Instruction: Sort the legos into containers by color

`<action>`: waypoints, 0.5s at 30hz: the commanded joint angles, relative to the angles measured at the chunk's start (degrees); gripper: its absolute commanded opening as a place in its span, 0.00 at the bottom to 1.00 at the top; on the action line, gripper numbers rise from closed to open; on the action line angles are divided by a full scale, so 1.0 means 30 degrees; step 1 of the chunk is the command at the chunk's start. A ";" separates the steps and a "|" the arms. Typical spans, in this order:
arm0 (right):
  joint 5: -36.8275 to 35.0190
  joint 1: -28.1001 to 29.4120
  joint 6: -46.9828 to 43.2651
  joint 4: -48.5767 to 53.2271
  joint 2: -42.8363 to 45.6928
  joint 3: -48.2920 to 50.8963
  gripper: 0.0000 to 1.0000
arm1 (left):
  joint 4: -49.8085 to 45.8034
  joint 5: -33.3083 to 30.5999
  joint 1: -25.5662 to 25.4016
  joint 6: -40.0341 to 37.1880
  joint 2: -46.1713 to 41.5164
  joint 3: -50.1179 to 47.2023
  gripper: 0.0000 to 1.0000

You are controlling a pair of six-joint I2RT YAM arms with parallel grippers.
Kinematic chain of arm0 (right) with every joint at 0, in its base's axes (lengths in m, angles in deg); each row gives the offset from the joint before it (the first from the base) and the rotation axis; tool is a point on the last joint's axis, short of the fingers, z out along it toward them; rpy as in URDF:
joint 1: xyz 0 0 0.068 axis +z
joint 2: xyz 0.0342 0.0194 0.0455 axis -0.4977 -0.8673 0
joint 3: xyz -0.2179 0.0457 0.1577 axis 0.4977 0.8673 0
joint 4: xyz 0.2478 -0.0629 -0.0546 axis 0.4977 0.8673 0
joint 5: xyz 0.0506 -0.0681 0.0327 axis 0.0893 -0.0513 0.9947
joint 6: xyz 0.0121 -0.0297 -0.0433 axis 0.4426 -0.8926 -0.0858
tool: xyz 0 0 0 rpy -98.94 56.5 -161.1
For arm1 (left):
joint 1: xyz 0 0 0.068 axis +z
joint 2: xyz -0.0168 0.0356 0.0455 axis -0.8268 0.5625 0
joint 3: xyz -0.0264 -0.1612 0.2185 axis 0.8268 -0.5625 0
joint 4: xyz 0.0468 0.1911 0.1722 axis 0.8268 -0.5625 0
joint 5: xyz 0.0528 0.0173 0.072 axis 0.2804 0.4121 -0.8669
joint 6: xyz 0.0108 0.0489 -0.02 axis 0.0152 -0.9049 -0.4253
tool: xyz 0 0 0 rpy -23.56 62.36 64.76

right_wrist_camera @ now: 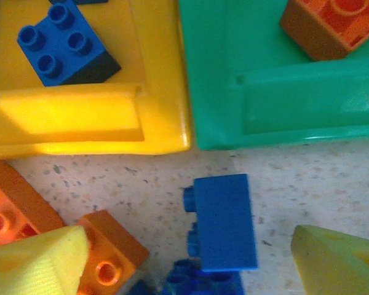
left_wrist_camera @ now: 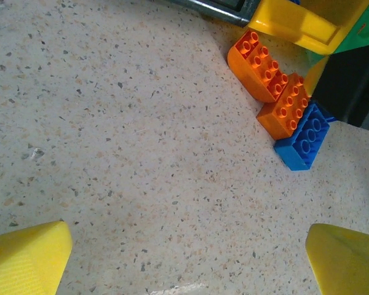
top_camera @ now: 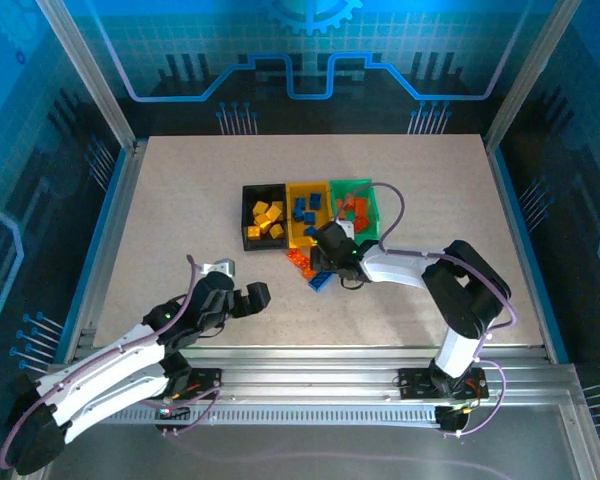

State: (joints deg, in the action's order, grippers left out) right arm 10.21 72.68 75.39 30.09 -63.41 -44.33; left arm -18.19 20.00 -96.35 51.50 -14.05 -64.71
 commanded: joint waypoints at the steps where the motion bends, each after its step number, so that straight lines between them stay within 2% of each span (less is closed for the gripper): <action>1: -0.0099 0.0544 0.0768 0.1045 -0.0423 -0.0074 0.83 | -0.0019 0.0273 -0.0071 0.0159 -0.0251 -0.0165 0.99; 10: 0.1885 0.3216 0.1322 0.1542 0.2046 0.2830 0.69 | -0.0035 0.0121 -0.0068 -0.0155 -0.0451 -0.0049 0.99; 13: 0.1889 0.4577 0.1474 0.1757 0.3134 0.3150 0.69 | 0.0310 0.0359 -0.0087 -0.0465 -0.0135 0.0094 0.99; 15: 0.1675 0.5250 0.1706 0.1987 0.3737 0.3223 0.74 | 0.0408 0.0462 -0.0068 -0.0679 0.0314 0.0330 0.99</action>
State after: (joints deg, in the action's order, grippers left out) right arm 14.56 85.90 78.87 32.24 -54.58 -35.91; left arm -18.04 20.02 -96.35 51.24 -14.35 -64.76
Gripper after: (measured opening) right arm 0.724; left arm 0.989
